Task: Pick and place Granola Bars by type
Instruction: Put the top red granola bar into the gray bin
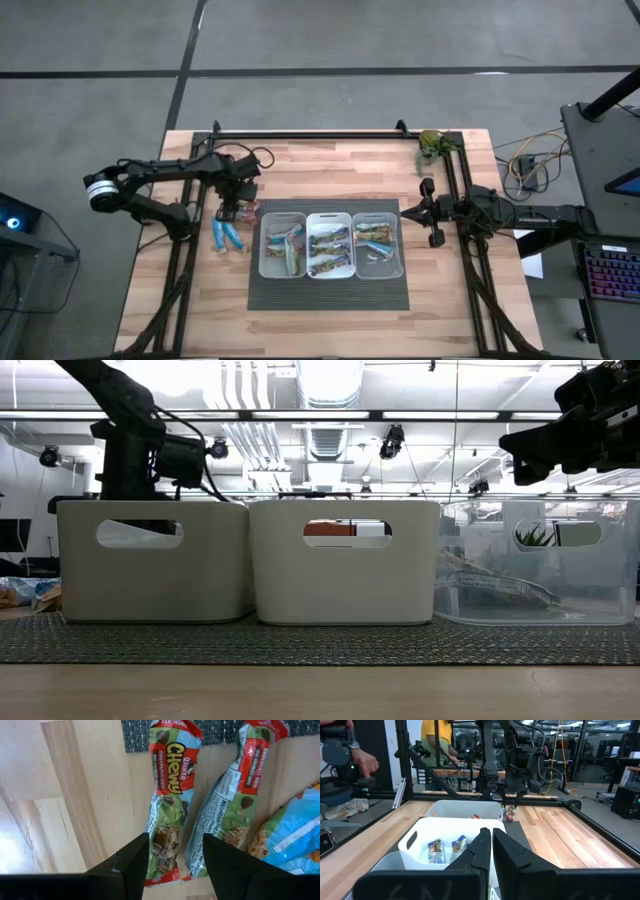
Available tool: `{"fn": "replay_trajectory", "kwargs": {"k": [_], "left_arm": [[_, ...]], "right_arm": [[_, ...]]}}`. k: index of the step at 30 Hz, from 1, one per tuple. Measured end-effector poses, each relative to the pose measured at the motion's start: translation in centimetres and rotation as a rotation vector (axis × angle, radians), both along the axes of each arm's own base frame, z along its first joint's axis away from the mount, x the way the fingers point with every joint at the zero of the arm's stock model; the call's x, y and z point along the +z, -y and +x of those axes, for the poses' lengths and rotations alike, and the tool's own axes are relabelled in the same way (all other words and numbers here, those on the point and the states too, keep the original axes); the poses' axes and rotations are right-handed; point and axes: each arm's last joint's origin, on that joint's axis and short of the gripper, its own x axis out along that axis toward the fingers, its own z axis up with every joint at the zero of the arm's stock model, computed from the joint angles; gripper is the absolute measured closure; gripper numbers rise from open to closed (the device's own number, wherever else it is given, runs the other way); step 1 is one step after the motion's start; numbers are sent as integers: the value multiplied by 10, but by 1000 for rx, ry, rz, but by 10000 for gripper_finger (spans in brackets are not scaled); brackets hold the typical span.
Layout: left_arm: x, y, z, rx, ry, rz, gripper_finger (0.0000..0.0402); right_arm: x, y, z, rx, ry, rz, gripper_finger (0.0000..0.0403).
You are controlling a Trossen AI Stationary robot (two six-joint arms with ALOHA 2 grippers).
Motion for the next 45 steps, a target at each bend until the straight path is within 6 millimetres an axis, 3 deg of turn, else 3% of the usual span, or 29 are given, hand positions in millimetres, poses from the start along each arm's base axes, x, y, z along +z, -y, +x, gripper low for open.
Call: {"fn": "replay_trajectory", "kwargs": {"k": [13, 23, 38, 45], "left_arm": [[-15, 3, -4, 6, 5, 7, 234], [-15, 1, -2, 17, 22, 39, 235], [-28, -3, 3, 17, -40, 5, 261], [-28, -3, 3, 18, -41, 4, 301]], "right_arm": [[0, 0, 0, 0, 0, 0, 394], [0, 0, 0, 0, 0, 0, 394], [0, 0, 0, 0, 0, 0, 394], [0, 0, 0, 0, 0, 0, 394]]}}
